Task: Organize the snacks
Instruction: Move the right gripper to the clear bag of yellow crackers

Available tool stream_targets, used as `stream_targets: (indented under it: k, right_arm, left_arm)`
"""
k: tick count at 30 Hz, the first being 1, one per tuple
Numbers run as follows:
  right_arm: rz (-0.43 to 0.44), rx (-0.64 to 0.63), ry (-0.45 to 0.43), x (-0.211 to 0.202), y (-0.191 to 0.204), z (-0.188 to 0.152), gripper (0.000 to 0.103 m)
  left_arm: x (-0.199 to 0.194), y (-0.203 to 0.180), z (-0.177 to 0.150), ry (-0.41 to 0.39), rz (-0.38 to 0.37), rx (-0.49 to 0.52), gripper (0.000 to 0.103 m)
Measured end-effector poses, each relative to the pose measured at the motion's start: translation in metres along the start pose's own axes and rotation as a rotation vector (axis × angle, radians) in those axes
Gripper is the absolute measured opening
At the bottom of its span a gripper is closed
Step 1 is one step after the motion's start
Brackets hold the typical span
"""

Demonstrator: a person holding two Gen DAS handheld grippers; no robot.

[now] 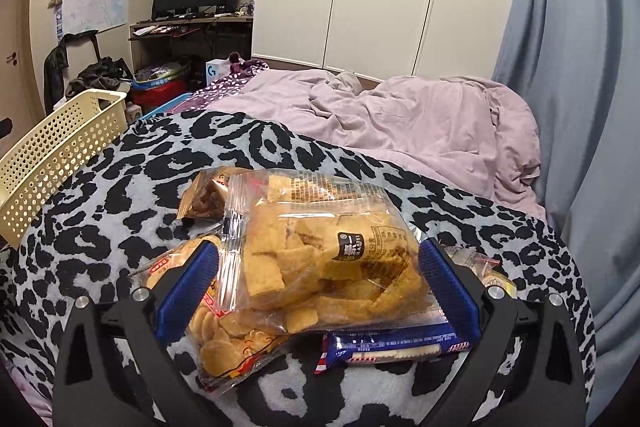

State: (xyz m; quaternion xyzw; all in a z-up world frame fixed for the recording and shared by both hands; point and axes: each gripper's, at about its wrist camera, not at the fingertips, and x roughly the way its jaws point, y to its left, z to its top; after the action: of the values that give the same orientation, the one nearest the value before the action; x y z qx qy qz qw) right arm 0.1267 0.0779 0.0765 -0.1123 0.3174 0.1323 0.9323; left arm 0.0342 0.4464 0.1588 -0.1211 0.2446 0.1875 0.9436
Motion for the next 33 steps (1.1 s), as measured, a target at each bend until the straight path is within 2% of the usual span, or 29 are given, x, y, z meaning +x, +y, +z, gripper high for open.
stream_targets:
  k: [5,12,16,19,22,25,33]
  right_arm:
    - [0.028,-0.024,-0.006,-0.003,-0.008,-0.007,0.098]
    - [0.050,0.006,0.009,-0.015,-0.024,-0.021,0.098]
    - [0.017,0.017,0.015,-0.024,-0.034,-0.031,0.098]
    - [-0.057,0.033,0.031,-0.029,-0.047,-0.042,0.098]
    - [-0.065,0.099,0.043,-0.031,-0.064,-0.048,0.098]
    - [-0.055,0.141,0.017,-0.039,-0.066,-0.046,0.098]
    - [-0.002,0.224,-0.076,-0.053,-0.042,-0.014,0.098]
  left_arm:
    - [0.000,-0.011,0.001,0.001,-0.012,0.015,0.099]
    - [0.001,-0.029,-0.002,0.012,-0.048,0.044,0.100]
    - [0.002,-0.039,-0.004,0.019,-0.069,0.065,0.100]
    - [0.000,-0.045,-0.006,0.020,-0.087,0.071,0.100]
    - [-0.001,-0.050,-0.008,0.019,-0.098,0.077,0.100]
    - [-0.002,-0.055,-0.007,0.019,-0.108,0.077,0.100]
    - [-0.008,-0.056,-0.011,0.011,-0.134,0.086,0.100]
